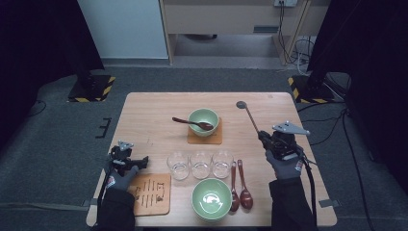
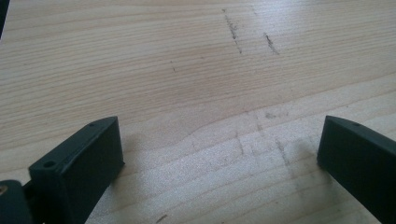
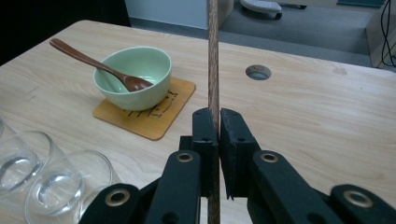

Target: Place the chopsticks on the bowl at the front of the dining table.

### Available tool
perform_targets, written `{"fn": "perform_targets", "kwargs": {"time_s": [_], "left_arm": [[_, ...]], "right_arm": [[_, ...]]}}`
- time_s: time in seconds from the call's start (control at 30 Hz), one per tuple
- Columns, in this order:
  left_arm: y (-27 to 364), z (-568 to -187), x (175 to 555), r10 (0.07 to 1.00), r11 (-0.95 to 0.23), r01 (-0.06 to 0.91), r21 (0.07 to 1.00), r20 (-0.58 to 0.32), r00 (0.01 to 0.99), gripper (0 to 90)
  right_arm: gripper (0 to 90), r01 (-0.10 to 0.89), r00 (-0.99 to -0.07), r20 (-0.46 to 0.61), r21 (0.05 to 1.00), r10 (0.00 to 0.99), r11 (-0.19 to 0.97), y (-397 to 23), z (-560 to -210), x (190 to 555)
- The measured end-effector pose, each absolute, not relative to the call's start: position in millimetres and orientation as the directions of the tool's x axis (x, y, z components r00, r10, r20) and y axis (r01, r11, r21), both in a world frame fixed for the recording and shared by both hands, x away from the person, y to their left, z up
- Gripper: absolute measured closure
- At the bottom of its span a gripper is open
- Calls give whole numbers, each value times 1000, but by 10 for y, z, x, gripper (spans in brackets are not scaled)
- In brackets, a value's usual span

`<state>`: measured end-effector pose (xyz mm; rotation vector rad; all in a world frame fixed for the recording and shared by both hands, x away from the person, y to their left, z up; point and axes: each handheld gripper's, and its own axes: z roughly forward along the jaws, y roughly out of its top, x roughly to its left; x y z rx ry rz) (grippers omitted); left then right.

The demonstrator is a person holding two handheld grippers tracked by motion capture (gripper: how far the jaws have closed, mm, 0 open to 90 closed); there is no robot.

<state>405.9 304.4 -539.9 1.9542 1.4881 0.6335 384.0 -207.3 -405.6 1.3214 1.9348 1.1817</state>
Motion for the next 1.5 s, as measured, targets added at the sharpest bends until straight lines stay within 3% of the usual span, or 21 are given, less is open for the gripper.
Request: {"fn": "perform_targets", "kwargs": {"time_s": [1.5], "left_arm": [[3044, -5399, 4061, 965, -196, 682, 705, 17, 260, 0]], "right_arm": [[853, 425, -447, 68, 894, 892, 145, -1582, -3789, 4417]]}}
